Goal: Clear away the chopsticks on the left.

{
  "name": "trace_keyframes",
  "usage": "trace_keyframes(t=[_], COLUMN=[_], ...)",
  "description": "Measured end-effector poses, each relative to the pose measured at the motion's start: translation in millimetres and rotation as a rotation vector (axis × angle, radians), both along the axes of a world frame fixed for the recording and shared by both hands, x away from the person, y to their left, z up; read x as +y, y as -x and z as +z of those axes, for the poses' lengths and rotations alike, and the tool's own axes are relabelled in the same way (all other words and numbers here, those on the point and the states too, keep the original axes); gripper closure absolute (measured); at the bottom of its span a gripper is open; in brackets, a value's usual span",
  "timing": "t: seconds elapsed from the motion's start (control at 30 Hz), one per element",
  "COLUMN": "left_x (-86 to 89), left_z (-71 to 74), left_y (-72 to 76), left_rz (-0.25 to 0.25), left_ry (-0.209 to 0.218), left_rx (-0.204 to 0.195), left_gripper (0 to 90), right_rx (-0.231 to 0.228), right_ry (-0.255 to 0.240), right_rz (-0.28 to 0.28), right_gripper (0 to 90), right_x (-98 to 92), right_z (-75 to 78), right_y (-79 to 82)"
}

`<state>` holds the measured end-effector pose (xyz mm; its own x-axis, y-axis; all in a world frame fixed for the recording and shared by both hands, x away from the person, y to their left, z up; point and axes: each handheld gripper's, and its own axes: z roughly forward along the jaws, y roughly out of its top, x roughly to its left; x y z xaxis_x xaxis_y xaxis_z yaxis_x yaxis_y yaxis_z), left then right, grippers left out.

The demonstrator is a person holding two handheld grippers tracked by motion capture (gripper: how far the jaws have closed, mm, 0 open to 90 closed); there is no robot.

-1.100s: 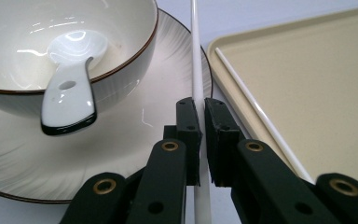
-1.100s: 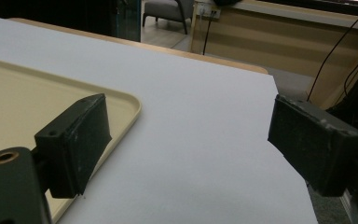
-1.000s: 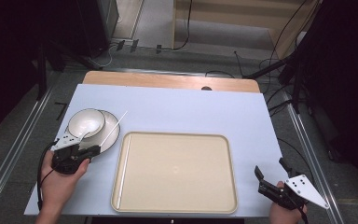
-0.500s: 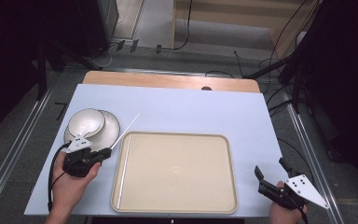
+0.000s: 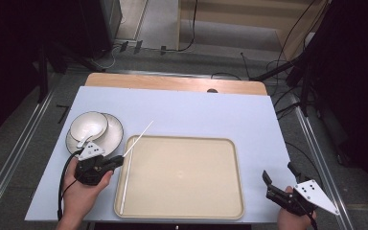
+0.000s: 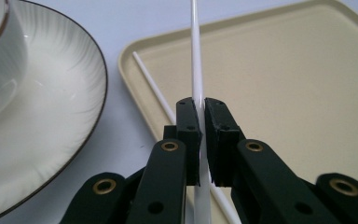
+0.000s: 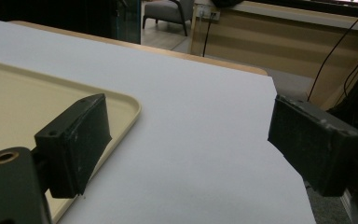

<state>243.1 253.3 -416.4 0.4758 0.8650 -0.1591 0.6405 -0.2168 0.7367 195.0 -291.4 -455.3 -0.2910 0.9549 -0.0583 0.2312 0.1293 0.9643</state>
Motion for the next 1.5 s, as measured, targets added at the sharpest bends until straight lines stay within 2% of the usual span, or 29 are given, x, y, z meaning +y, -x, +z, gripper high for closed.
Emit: trace_keyframes(t=[0.3, 0.63, 1.1, 1.27, 1.43, 1.5], left_x=[-16.3, -35.0, -67.5, -73.5, -80.1, -81.5], left_z=[-3.0, -9.6, -27.1, -33.5, -39.7, -40.7], left_y=[4.1, 8.2, 16.2, 16.2, 16.6, 17.1], left_rz=[-0.029, -0.05, -0.082, -0.075, -0.08, -0.076], left_ry=[0.009, 0.035, 0.012, -0.001, -0.018, -0.014], left_rx=[0.009, 0.041, 0.108, 0.145, 0.202, 0.201], left_gripper=[85.3, 85.3, 85.3, 85.3, 85.4, 85.3], right_rx=[-0.002, -0.002, -0.002, -0.002, -0.002, 0.0], right_ry=[0.004, 0.001, 0.001, 0.001, 0.001, 0.001], right_rz=[0.003, 0.004, 0.006, 0.004, 0.006, 0.006], right_gripper=[13.3, 13.3, 13.4, 13.3, 13.3, 13.3], right_x=[2.7, 2.5, 3.9, 3.5, 3.8, 3.5], right_z=[0.5, 0.4, 0.3, 0.4, 0.3, 0.3], right_y=[0.2, 0.1, -0.1, 0.1, -0.3, -0.5])
